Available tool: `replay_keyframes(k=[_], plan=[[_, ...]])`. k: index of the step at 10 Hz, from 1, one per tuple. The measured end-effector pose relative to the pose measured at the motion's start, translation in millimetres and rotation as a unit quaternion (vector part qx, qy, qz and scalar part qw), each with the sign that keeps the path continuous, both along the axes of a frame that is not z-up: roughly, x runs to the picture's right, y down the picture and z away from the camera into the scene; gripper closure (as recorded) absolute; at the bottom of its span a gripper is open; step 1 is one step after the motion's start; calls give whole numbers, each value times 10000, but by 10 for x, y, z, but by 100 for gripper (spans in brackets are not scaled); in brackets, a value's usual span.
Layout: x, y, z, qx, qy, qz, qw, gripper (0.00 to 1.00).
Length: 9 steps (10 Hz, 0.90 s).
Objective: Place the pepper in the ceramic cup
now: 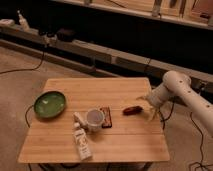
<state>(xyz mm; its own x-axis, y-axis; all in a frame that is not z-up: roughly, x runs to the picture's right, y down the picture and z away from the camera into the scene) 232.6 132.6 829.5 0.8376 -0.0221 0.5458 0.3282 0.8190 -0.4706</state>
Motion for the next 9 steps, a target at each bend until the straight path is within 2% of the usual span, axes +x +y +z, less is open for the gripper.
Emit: replay_keyframes(k=[2, 3, 6, 9], plan=[[36, 36, 80, 100, 29, 88, 9999, 20], [63, 64, 115, 83, 62, 137, 9999, 20], [163, 121, 245, -52, 205, 377, 9991, 20], [151, 136, 366, -286, 180, 530, 9980, 20]])
